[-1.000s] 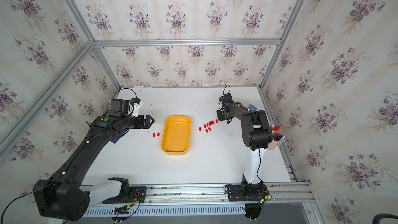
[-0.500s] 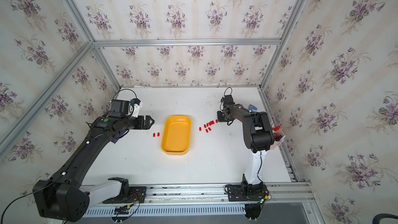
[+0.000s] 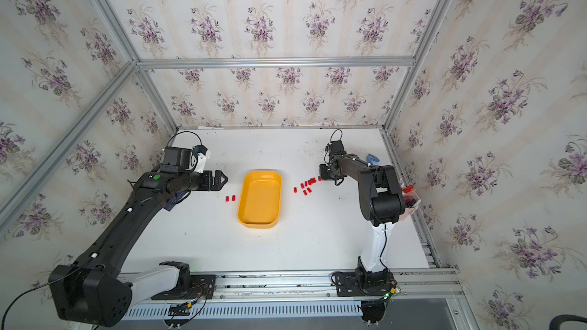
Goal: Take the screw protection sleeves out of the storage box
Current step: Adjust the screw protection sleeve at the center of the board, then reset both arms
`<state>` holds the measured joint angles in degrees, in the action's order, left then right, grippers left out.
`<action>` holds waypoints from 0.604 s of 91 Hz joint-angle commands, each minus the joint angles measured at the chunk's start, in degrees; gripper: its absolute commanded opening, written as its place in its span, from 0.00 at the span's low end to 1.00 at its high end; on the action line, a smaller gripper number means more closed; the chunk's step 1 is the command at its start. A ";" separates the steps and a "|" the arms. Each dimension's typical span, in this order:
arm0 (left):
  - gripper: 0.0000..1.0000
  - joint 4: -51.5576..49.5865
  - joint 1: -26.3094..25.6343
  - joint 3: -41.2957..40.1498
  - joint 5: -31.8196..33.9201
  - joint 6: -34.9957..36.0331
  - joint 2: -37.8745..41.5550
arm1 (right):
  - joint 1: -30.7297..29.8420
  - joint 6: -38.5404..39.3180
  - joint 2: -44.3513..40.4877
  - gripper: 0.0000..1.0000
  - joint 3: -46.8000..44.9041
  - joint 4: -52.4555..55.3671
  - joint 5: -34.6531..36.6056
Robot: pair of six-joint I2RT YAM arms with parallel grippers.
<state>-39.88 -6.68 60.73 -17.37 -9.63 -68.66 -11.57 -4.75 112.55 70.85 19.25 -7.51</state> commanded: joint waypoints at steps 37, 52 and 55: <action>1.00 0.76 0.32 4.31 3.80 -1.81 0.55 | 2.76 0.40 -11.67 0.56 -0.47 -1.75 2.19; 1.00 3.04 2.05 8.99 7.44 -1.98 1.12 | 3.84 4.86 -22.61 0.62 -6.85 -12.65 5.66; 1.00 3.79 2.98 9.76 8.95 -1.57 1.20 | 3.82 5.76 -25.12 0.63 -9.12 -15.86 5.82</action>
<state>-39.35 -5.48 68.18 -13.37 -10.98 -68.07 -7.70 -2.79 93.12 65.54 13.45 -3.92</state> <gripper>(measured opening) 0.997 0.620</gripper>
